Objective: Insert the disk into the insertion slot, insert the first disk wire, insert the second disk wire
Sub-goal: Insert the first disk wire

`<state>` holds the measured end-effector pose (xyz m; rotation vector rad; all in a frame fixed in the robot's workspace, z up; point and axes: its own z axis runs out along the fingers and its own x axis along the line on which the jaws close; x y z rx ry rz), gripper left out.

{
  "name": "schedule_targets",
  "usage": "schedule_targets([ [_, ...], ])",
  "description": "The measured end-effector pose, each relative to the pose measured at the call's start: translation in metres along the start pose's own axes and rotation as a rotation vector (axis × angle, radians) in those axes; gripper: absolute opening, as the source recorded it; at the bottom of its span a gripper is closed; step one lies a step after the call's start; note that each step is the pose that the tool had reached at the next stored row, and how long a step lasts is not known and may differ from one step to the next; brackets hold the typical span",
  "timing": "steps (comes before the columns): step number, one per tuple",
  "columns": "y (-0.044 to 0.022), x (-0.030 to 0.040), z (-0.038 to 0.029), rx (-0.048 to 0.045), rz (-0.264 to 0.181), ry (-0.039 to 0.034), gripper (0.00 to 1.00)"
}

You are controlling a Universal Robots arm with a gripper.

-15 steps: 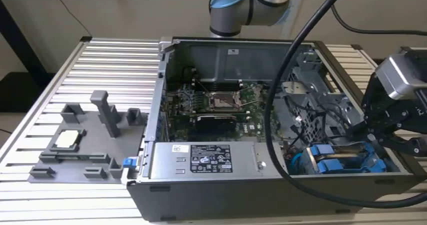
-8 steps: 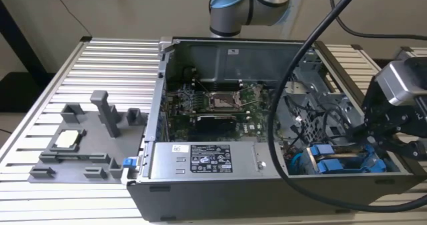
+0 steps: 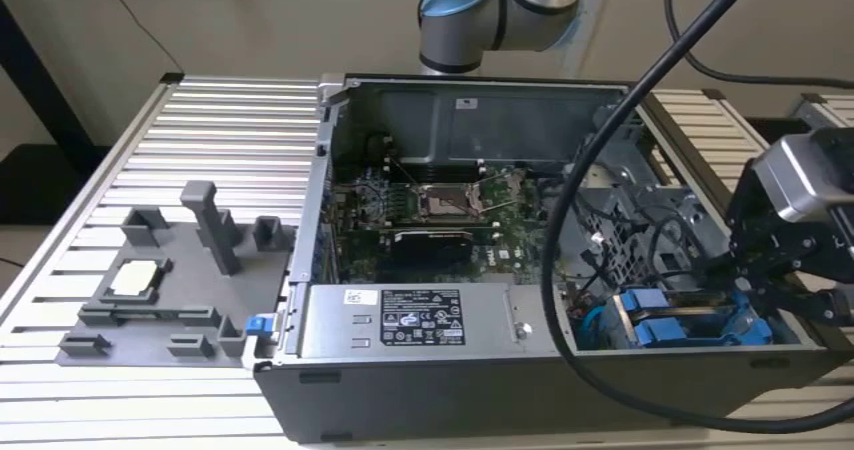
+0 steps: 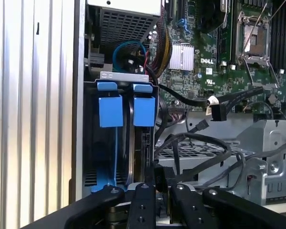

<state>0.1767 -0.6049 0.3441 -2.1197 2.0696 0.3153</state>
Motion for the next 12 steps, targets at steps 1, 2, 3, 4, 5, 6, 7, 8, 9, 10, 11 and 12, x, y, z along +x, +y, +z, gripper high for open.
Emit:
schedule_targets([
  [1, -0.0002, 0.0005, 0.0003, 0.0002, 0.001, 0.0000, 0.19],
  [2, -0.0004, 0.0010, 0.0005, 0.0003, 0.001, -0.0001, 0.19],
  [3, -0.0005, 0.0016, 0.0007, 0.0006, 0.002, 0.0000, 0.19],
  [4, -0.0005, 0.0020, 0.0008, 0.0008, 0.003, -0.0001, 0.19],
  [5, -0.0006, 0.0022, 0.0010, 0.0009, 0.003, -0.0001, 0.19],
  [6, -0.0006, 0.0023, 0.0010, 0.0009, 0.003, 0.0001, 0.19],
  [7, -0.0006, 0.0025, 0.0012, 0.0009, 0.003, 0.0001, 0.19],
  [8, -0.0006, 0.0026, 0.0016, 0.0009, 0.003, -0.0001, 0.19],
  [9, -0.0006, 0.0027, 0.0019, 0.0009, 0.003, -0.0001, 0.19],
  [10, -0.0006, 0.0029, 0.0021, 0.0009, 0.003, 0.0000, 0.19],
  [11, -0.0006, 0.0031, 0.0025, 0.0009, 0.003, -0.0001, 0.19],
  [12, -0.0006, 0.0032, 0.0028, 0.0010, 0.003, 0.0000, 0.19],
])
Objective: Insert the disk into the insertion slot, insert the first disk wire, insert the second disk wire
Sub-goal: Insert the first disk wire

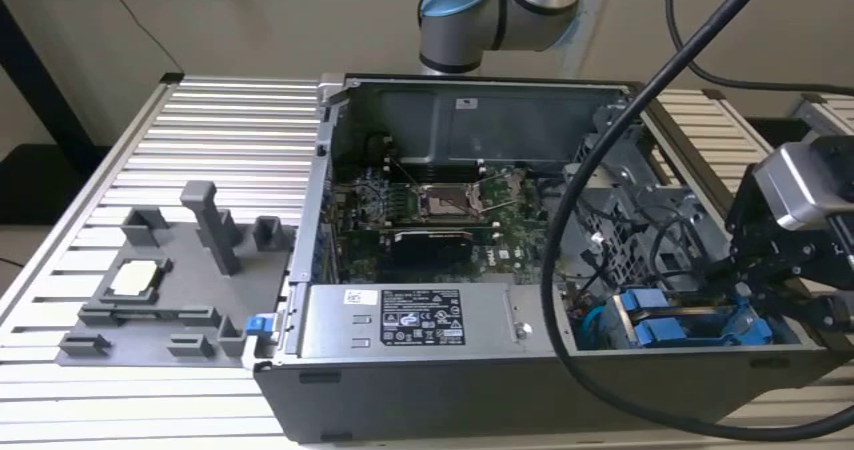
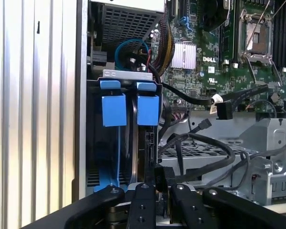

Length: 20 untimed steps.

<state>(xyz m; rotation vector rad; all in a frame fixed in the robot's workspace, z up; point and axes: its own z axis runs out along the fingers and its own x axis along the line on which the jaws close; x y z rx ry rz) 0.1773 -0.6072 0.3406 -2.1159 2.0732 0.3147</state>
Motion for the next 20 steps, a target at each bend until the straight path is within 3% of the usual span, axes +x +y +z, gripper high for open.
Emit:
schedule_targets([
  [20, -0.0003, 0.0029, 0.0100, 0.0000, 0.000, 0.0012, 0.19],
])
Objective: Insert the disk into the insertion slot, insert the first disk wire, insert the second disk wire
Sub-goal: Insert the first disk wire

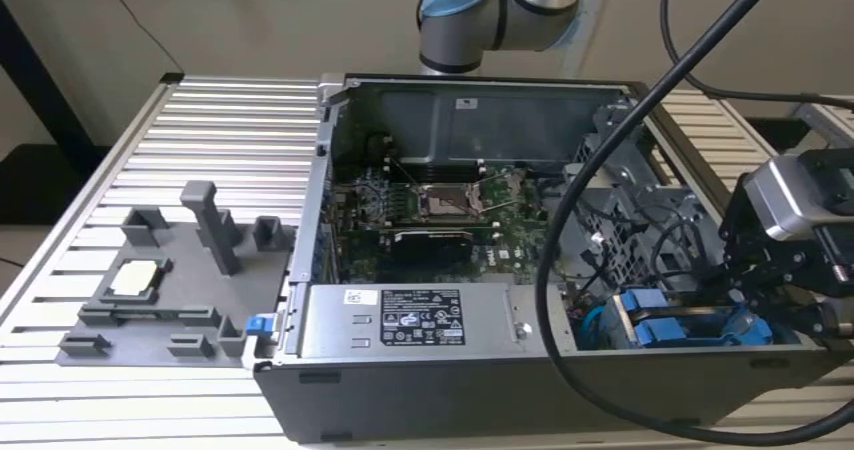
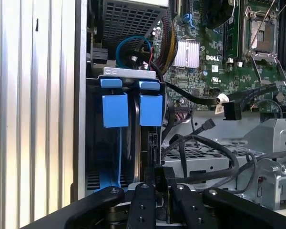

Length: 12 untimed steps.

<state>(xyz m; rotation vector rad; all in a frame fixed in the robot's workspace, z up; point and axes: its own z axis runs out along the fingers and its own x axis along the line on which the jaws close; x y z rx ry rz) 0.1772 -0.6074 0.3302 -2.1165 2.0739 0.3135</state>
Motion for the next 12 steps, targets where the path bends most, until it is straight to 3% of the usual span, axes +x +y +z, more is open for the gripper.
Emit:
schedule_targets([
  [6, -0.0001, 0.0003, 0.0010, -0.0001, 0.000, -0.0022, 0.20],
  [7, 0.0000, -0.0001, -0.0005, -0.0001, 0.000, -0.0010, 0.27],
  [12, 0.0006, -0.0054, -0.0201, 0.0000, 0.000, -0.0011, 0.27],
])
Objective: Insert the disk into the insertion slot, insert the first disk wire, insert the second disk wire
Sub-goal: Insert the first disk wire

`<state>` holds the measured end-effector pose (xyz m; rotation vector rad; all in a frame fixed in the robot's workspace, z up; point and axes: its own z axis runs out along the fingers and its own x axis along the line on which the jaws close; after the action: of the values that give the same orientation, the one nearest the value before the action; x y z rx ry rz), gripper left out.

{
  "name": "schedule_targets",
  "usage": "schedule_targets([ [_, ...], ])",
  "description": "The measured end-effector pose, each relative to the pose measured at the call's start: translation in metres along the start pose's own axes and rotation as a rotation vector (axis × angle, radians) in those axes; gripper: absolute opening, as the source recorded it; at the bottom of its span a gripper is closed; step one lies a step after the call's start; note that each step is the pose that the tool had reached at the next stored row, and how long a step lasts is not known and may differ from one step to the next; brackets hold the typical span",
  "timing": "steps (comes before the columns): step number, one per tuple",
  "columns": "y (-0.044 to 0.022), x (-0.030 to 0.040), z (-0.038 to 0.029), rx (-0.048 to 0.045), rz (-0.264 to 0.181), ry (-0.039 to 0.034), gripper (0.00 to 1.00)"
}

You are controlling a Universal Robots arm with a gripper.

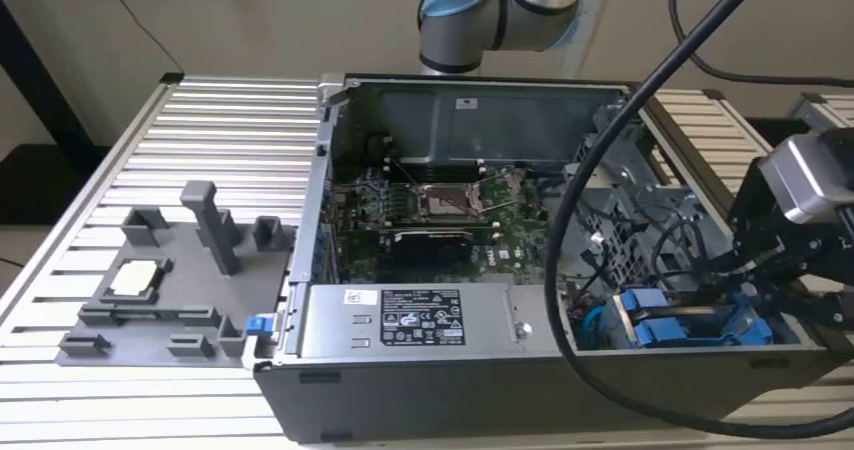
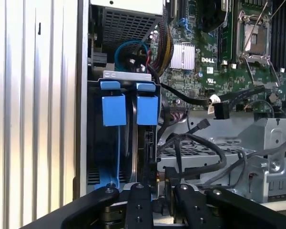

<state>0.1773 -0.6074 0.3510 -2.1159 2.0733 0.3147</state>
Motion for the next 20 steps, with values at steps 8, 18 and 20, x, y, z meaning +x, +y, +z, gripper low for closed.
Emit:
schedule_targets([
  [8, 0.0011, -0.0093, -0.0333, 0.0000, 0.000, 0.0003, 0.27],
  [18, 0.0012, -0.0189, -0.0371, 0.0000, 0.000, 0.0007, 0.27],
  [20, 0.0016, -0.0273, -0.0342, 0.0000, 0.000, 0.0016, 0.27],
])
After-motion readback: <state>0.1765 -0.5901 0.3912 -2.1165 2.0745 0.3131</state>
